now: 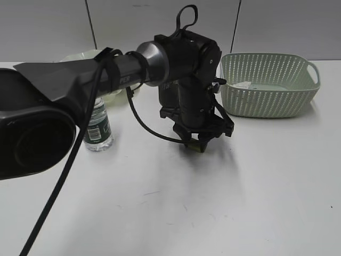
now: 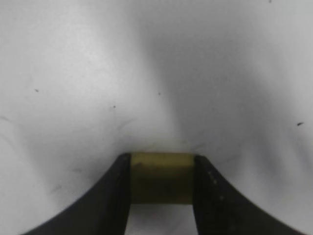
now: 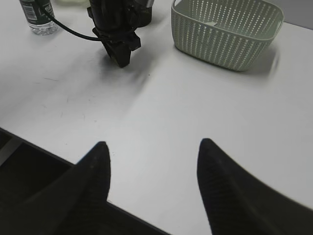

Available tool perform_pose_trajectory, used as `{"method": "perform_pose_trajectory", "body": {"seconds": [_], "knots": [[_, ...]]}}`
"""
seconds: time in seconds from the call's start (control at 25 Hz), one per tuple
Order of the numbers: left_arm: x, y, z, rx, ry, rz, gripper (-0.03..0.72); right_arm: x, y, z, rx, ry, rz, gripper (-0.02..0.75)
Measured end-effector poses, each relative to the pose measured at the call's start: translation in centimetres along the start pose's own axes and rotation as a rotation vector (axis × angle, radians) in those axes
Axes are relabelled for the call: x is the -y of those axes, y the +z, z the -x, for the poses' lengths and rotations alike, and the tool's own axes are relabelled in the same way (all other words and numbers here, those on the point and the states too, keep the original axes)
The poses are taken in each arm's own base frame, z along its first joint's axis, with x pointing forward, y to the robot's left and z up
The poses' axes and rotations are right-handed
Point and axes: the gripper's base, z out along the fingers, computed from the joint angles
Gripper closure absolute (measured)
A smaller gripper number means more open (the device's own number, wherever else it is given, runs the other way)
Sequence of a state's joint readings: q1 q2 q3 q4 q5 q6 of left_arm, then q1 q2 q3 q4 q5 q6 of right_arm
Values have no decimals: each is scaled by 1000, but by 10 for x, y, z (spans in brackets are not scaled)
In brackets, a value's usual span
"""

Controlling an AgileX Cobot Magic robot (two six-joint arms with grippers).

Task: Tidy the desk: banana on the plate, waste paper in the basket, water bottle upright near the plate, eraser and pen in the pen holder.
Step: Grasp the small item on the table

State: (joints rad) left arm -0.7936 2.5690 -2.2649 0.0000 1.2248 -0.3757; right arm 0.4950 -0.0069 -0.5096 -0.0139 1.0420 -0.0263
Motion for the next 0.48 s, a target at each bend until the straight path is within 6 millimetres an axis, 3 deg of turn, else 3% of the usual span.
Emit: {"method": "perform_pose_trajectory", "body": {"seconds": [0.28, 0.4, 0.48], "knots": [[-1, -7, 2, 20, 6, 9, 405, 0, 0, 0, 0, 0, 0, 283], [0, -35, 5, 77, 9, -4, 405, 0, 0, 0, 0, 0, 0, 283], [-1, -64, 9, 144, 14, -9, 405, 0, 0, 0, 0, 0, 0, 283]]}}
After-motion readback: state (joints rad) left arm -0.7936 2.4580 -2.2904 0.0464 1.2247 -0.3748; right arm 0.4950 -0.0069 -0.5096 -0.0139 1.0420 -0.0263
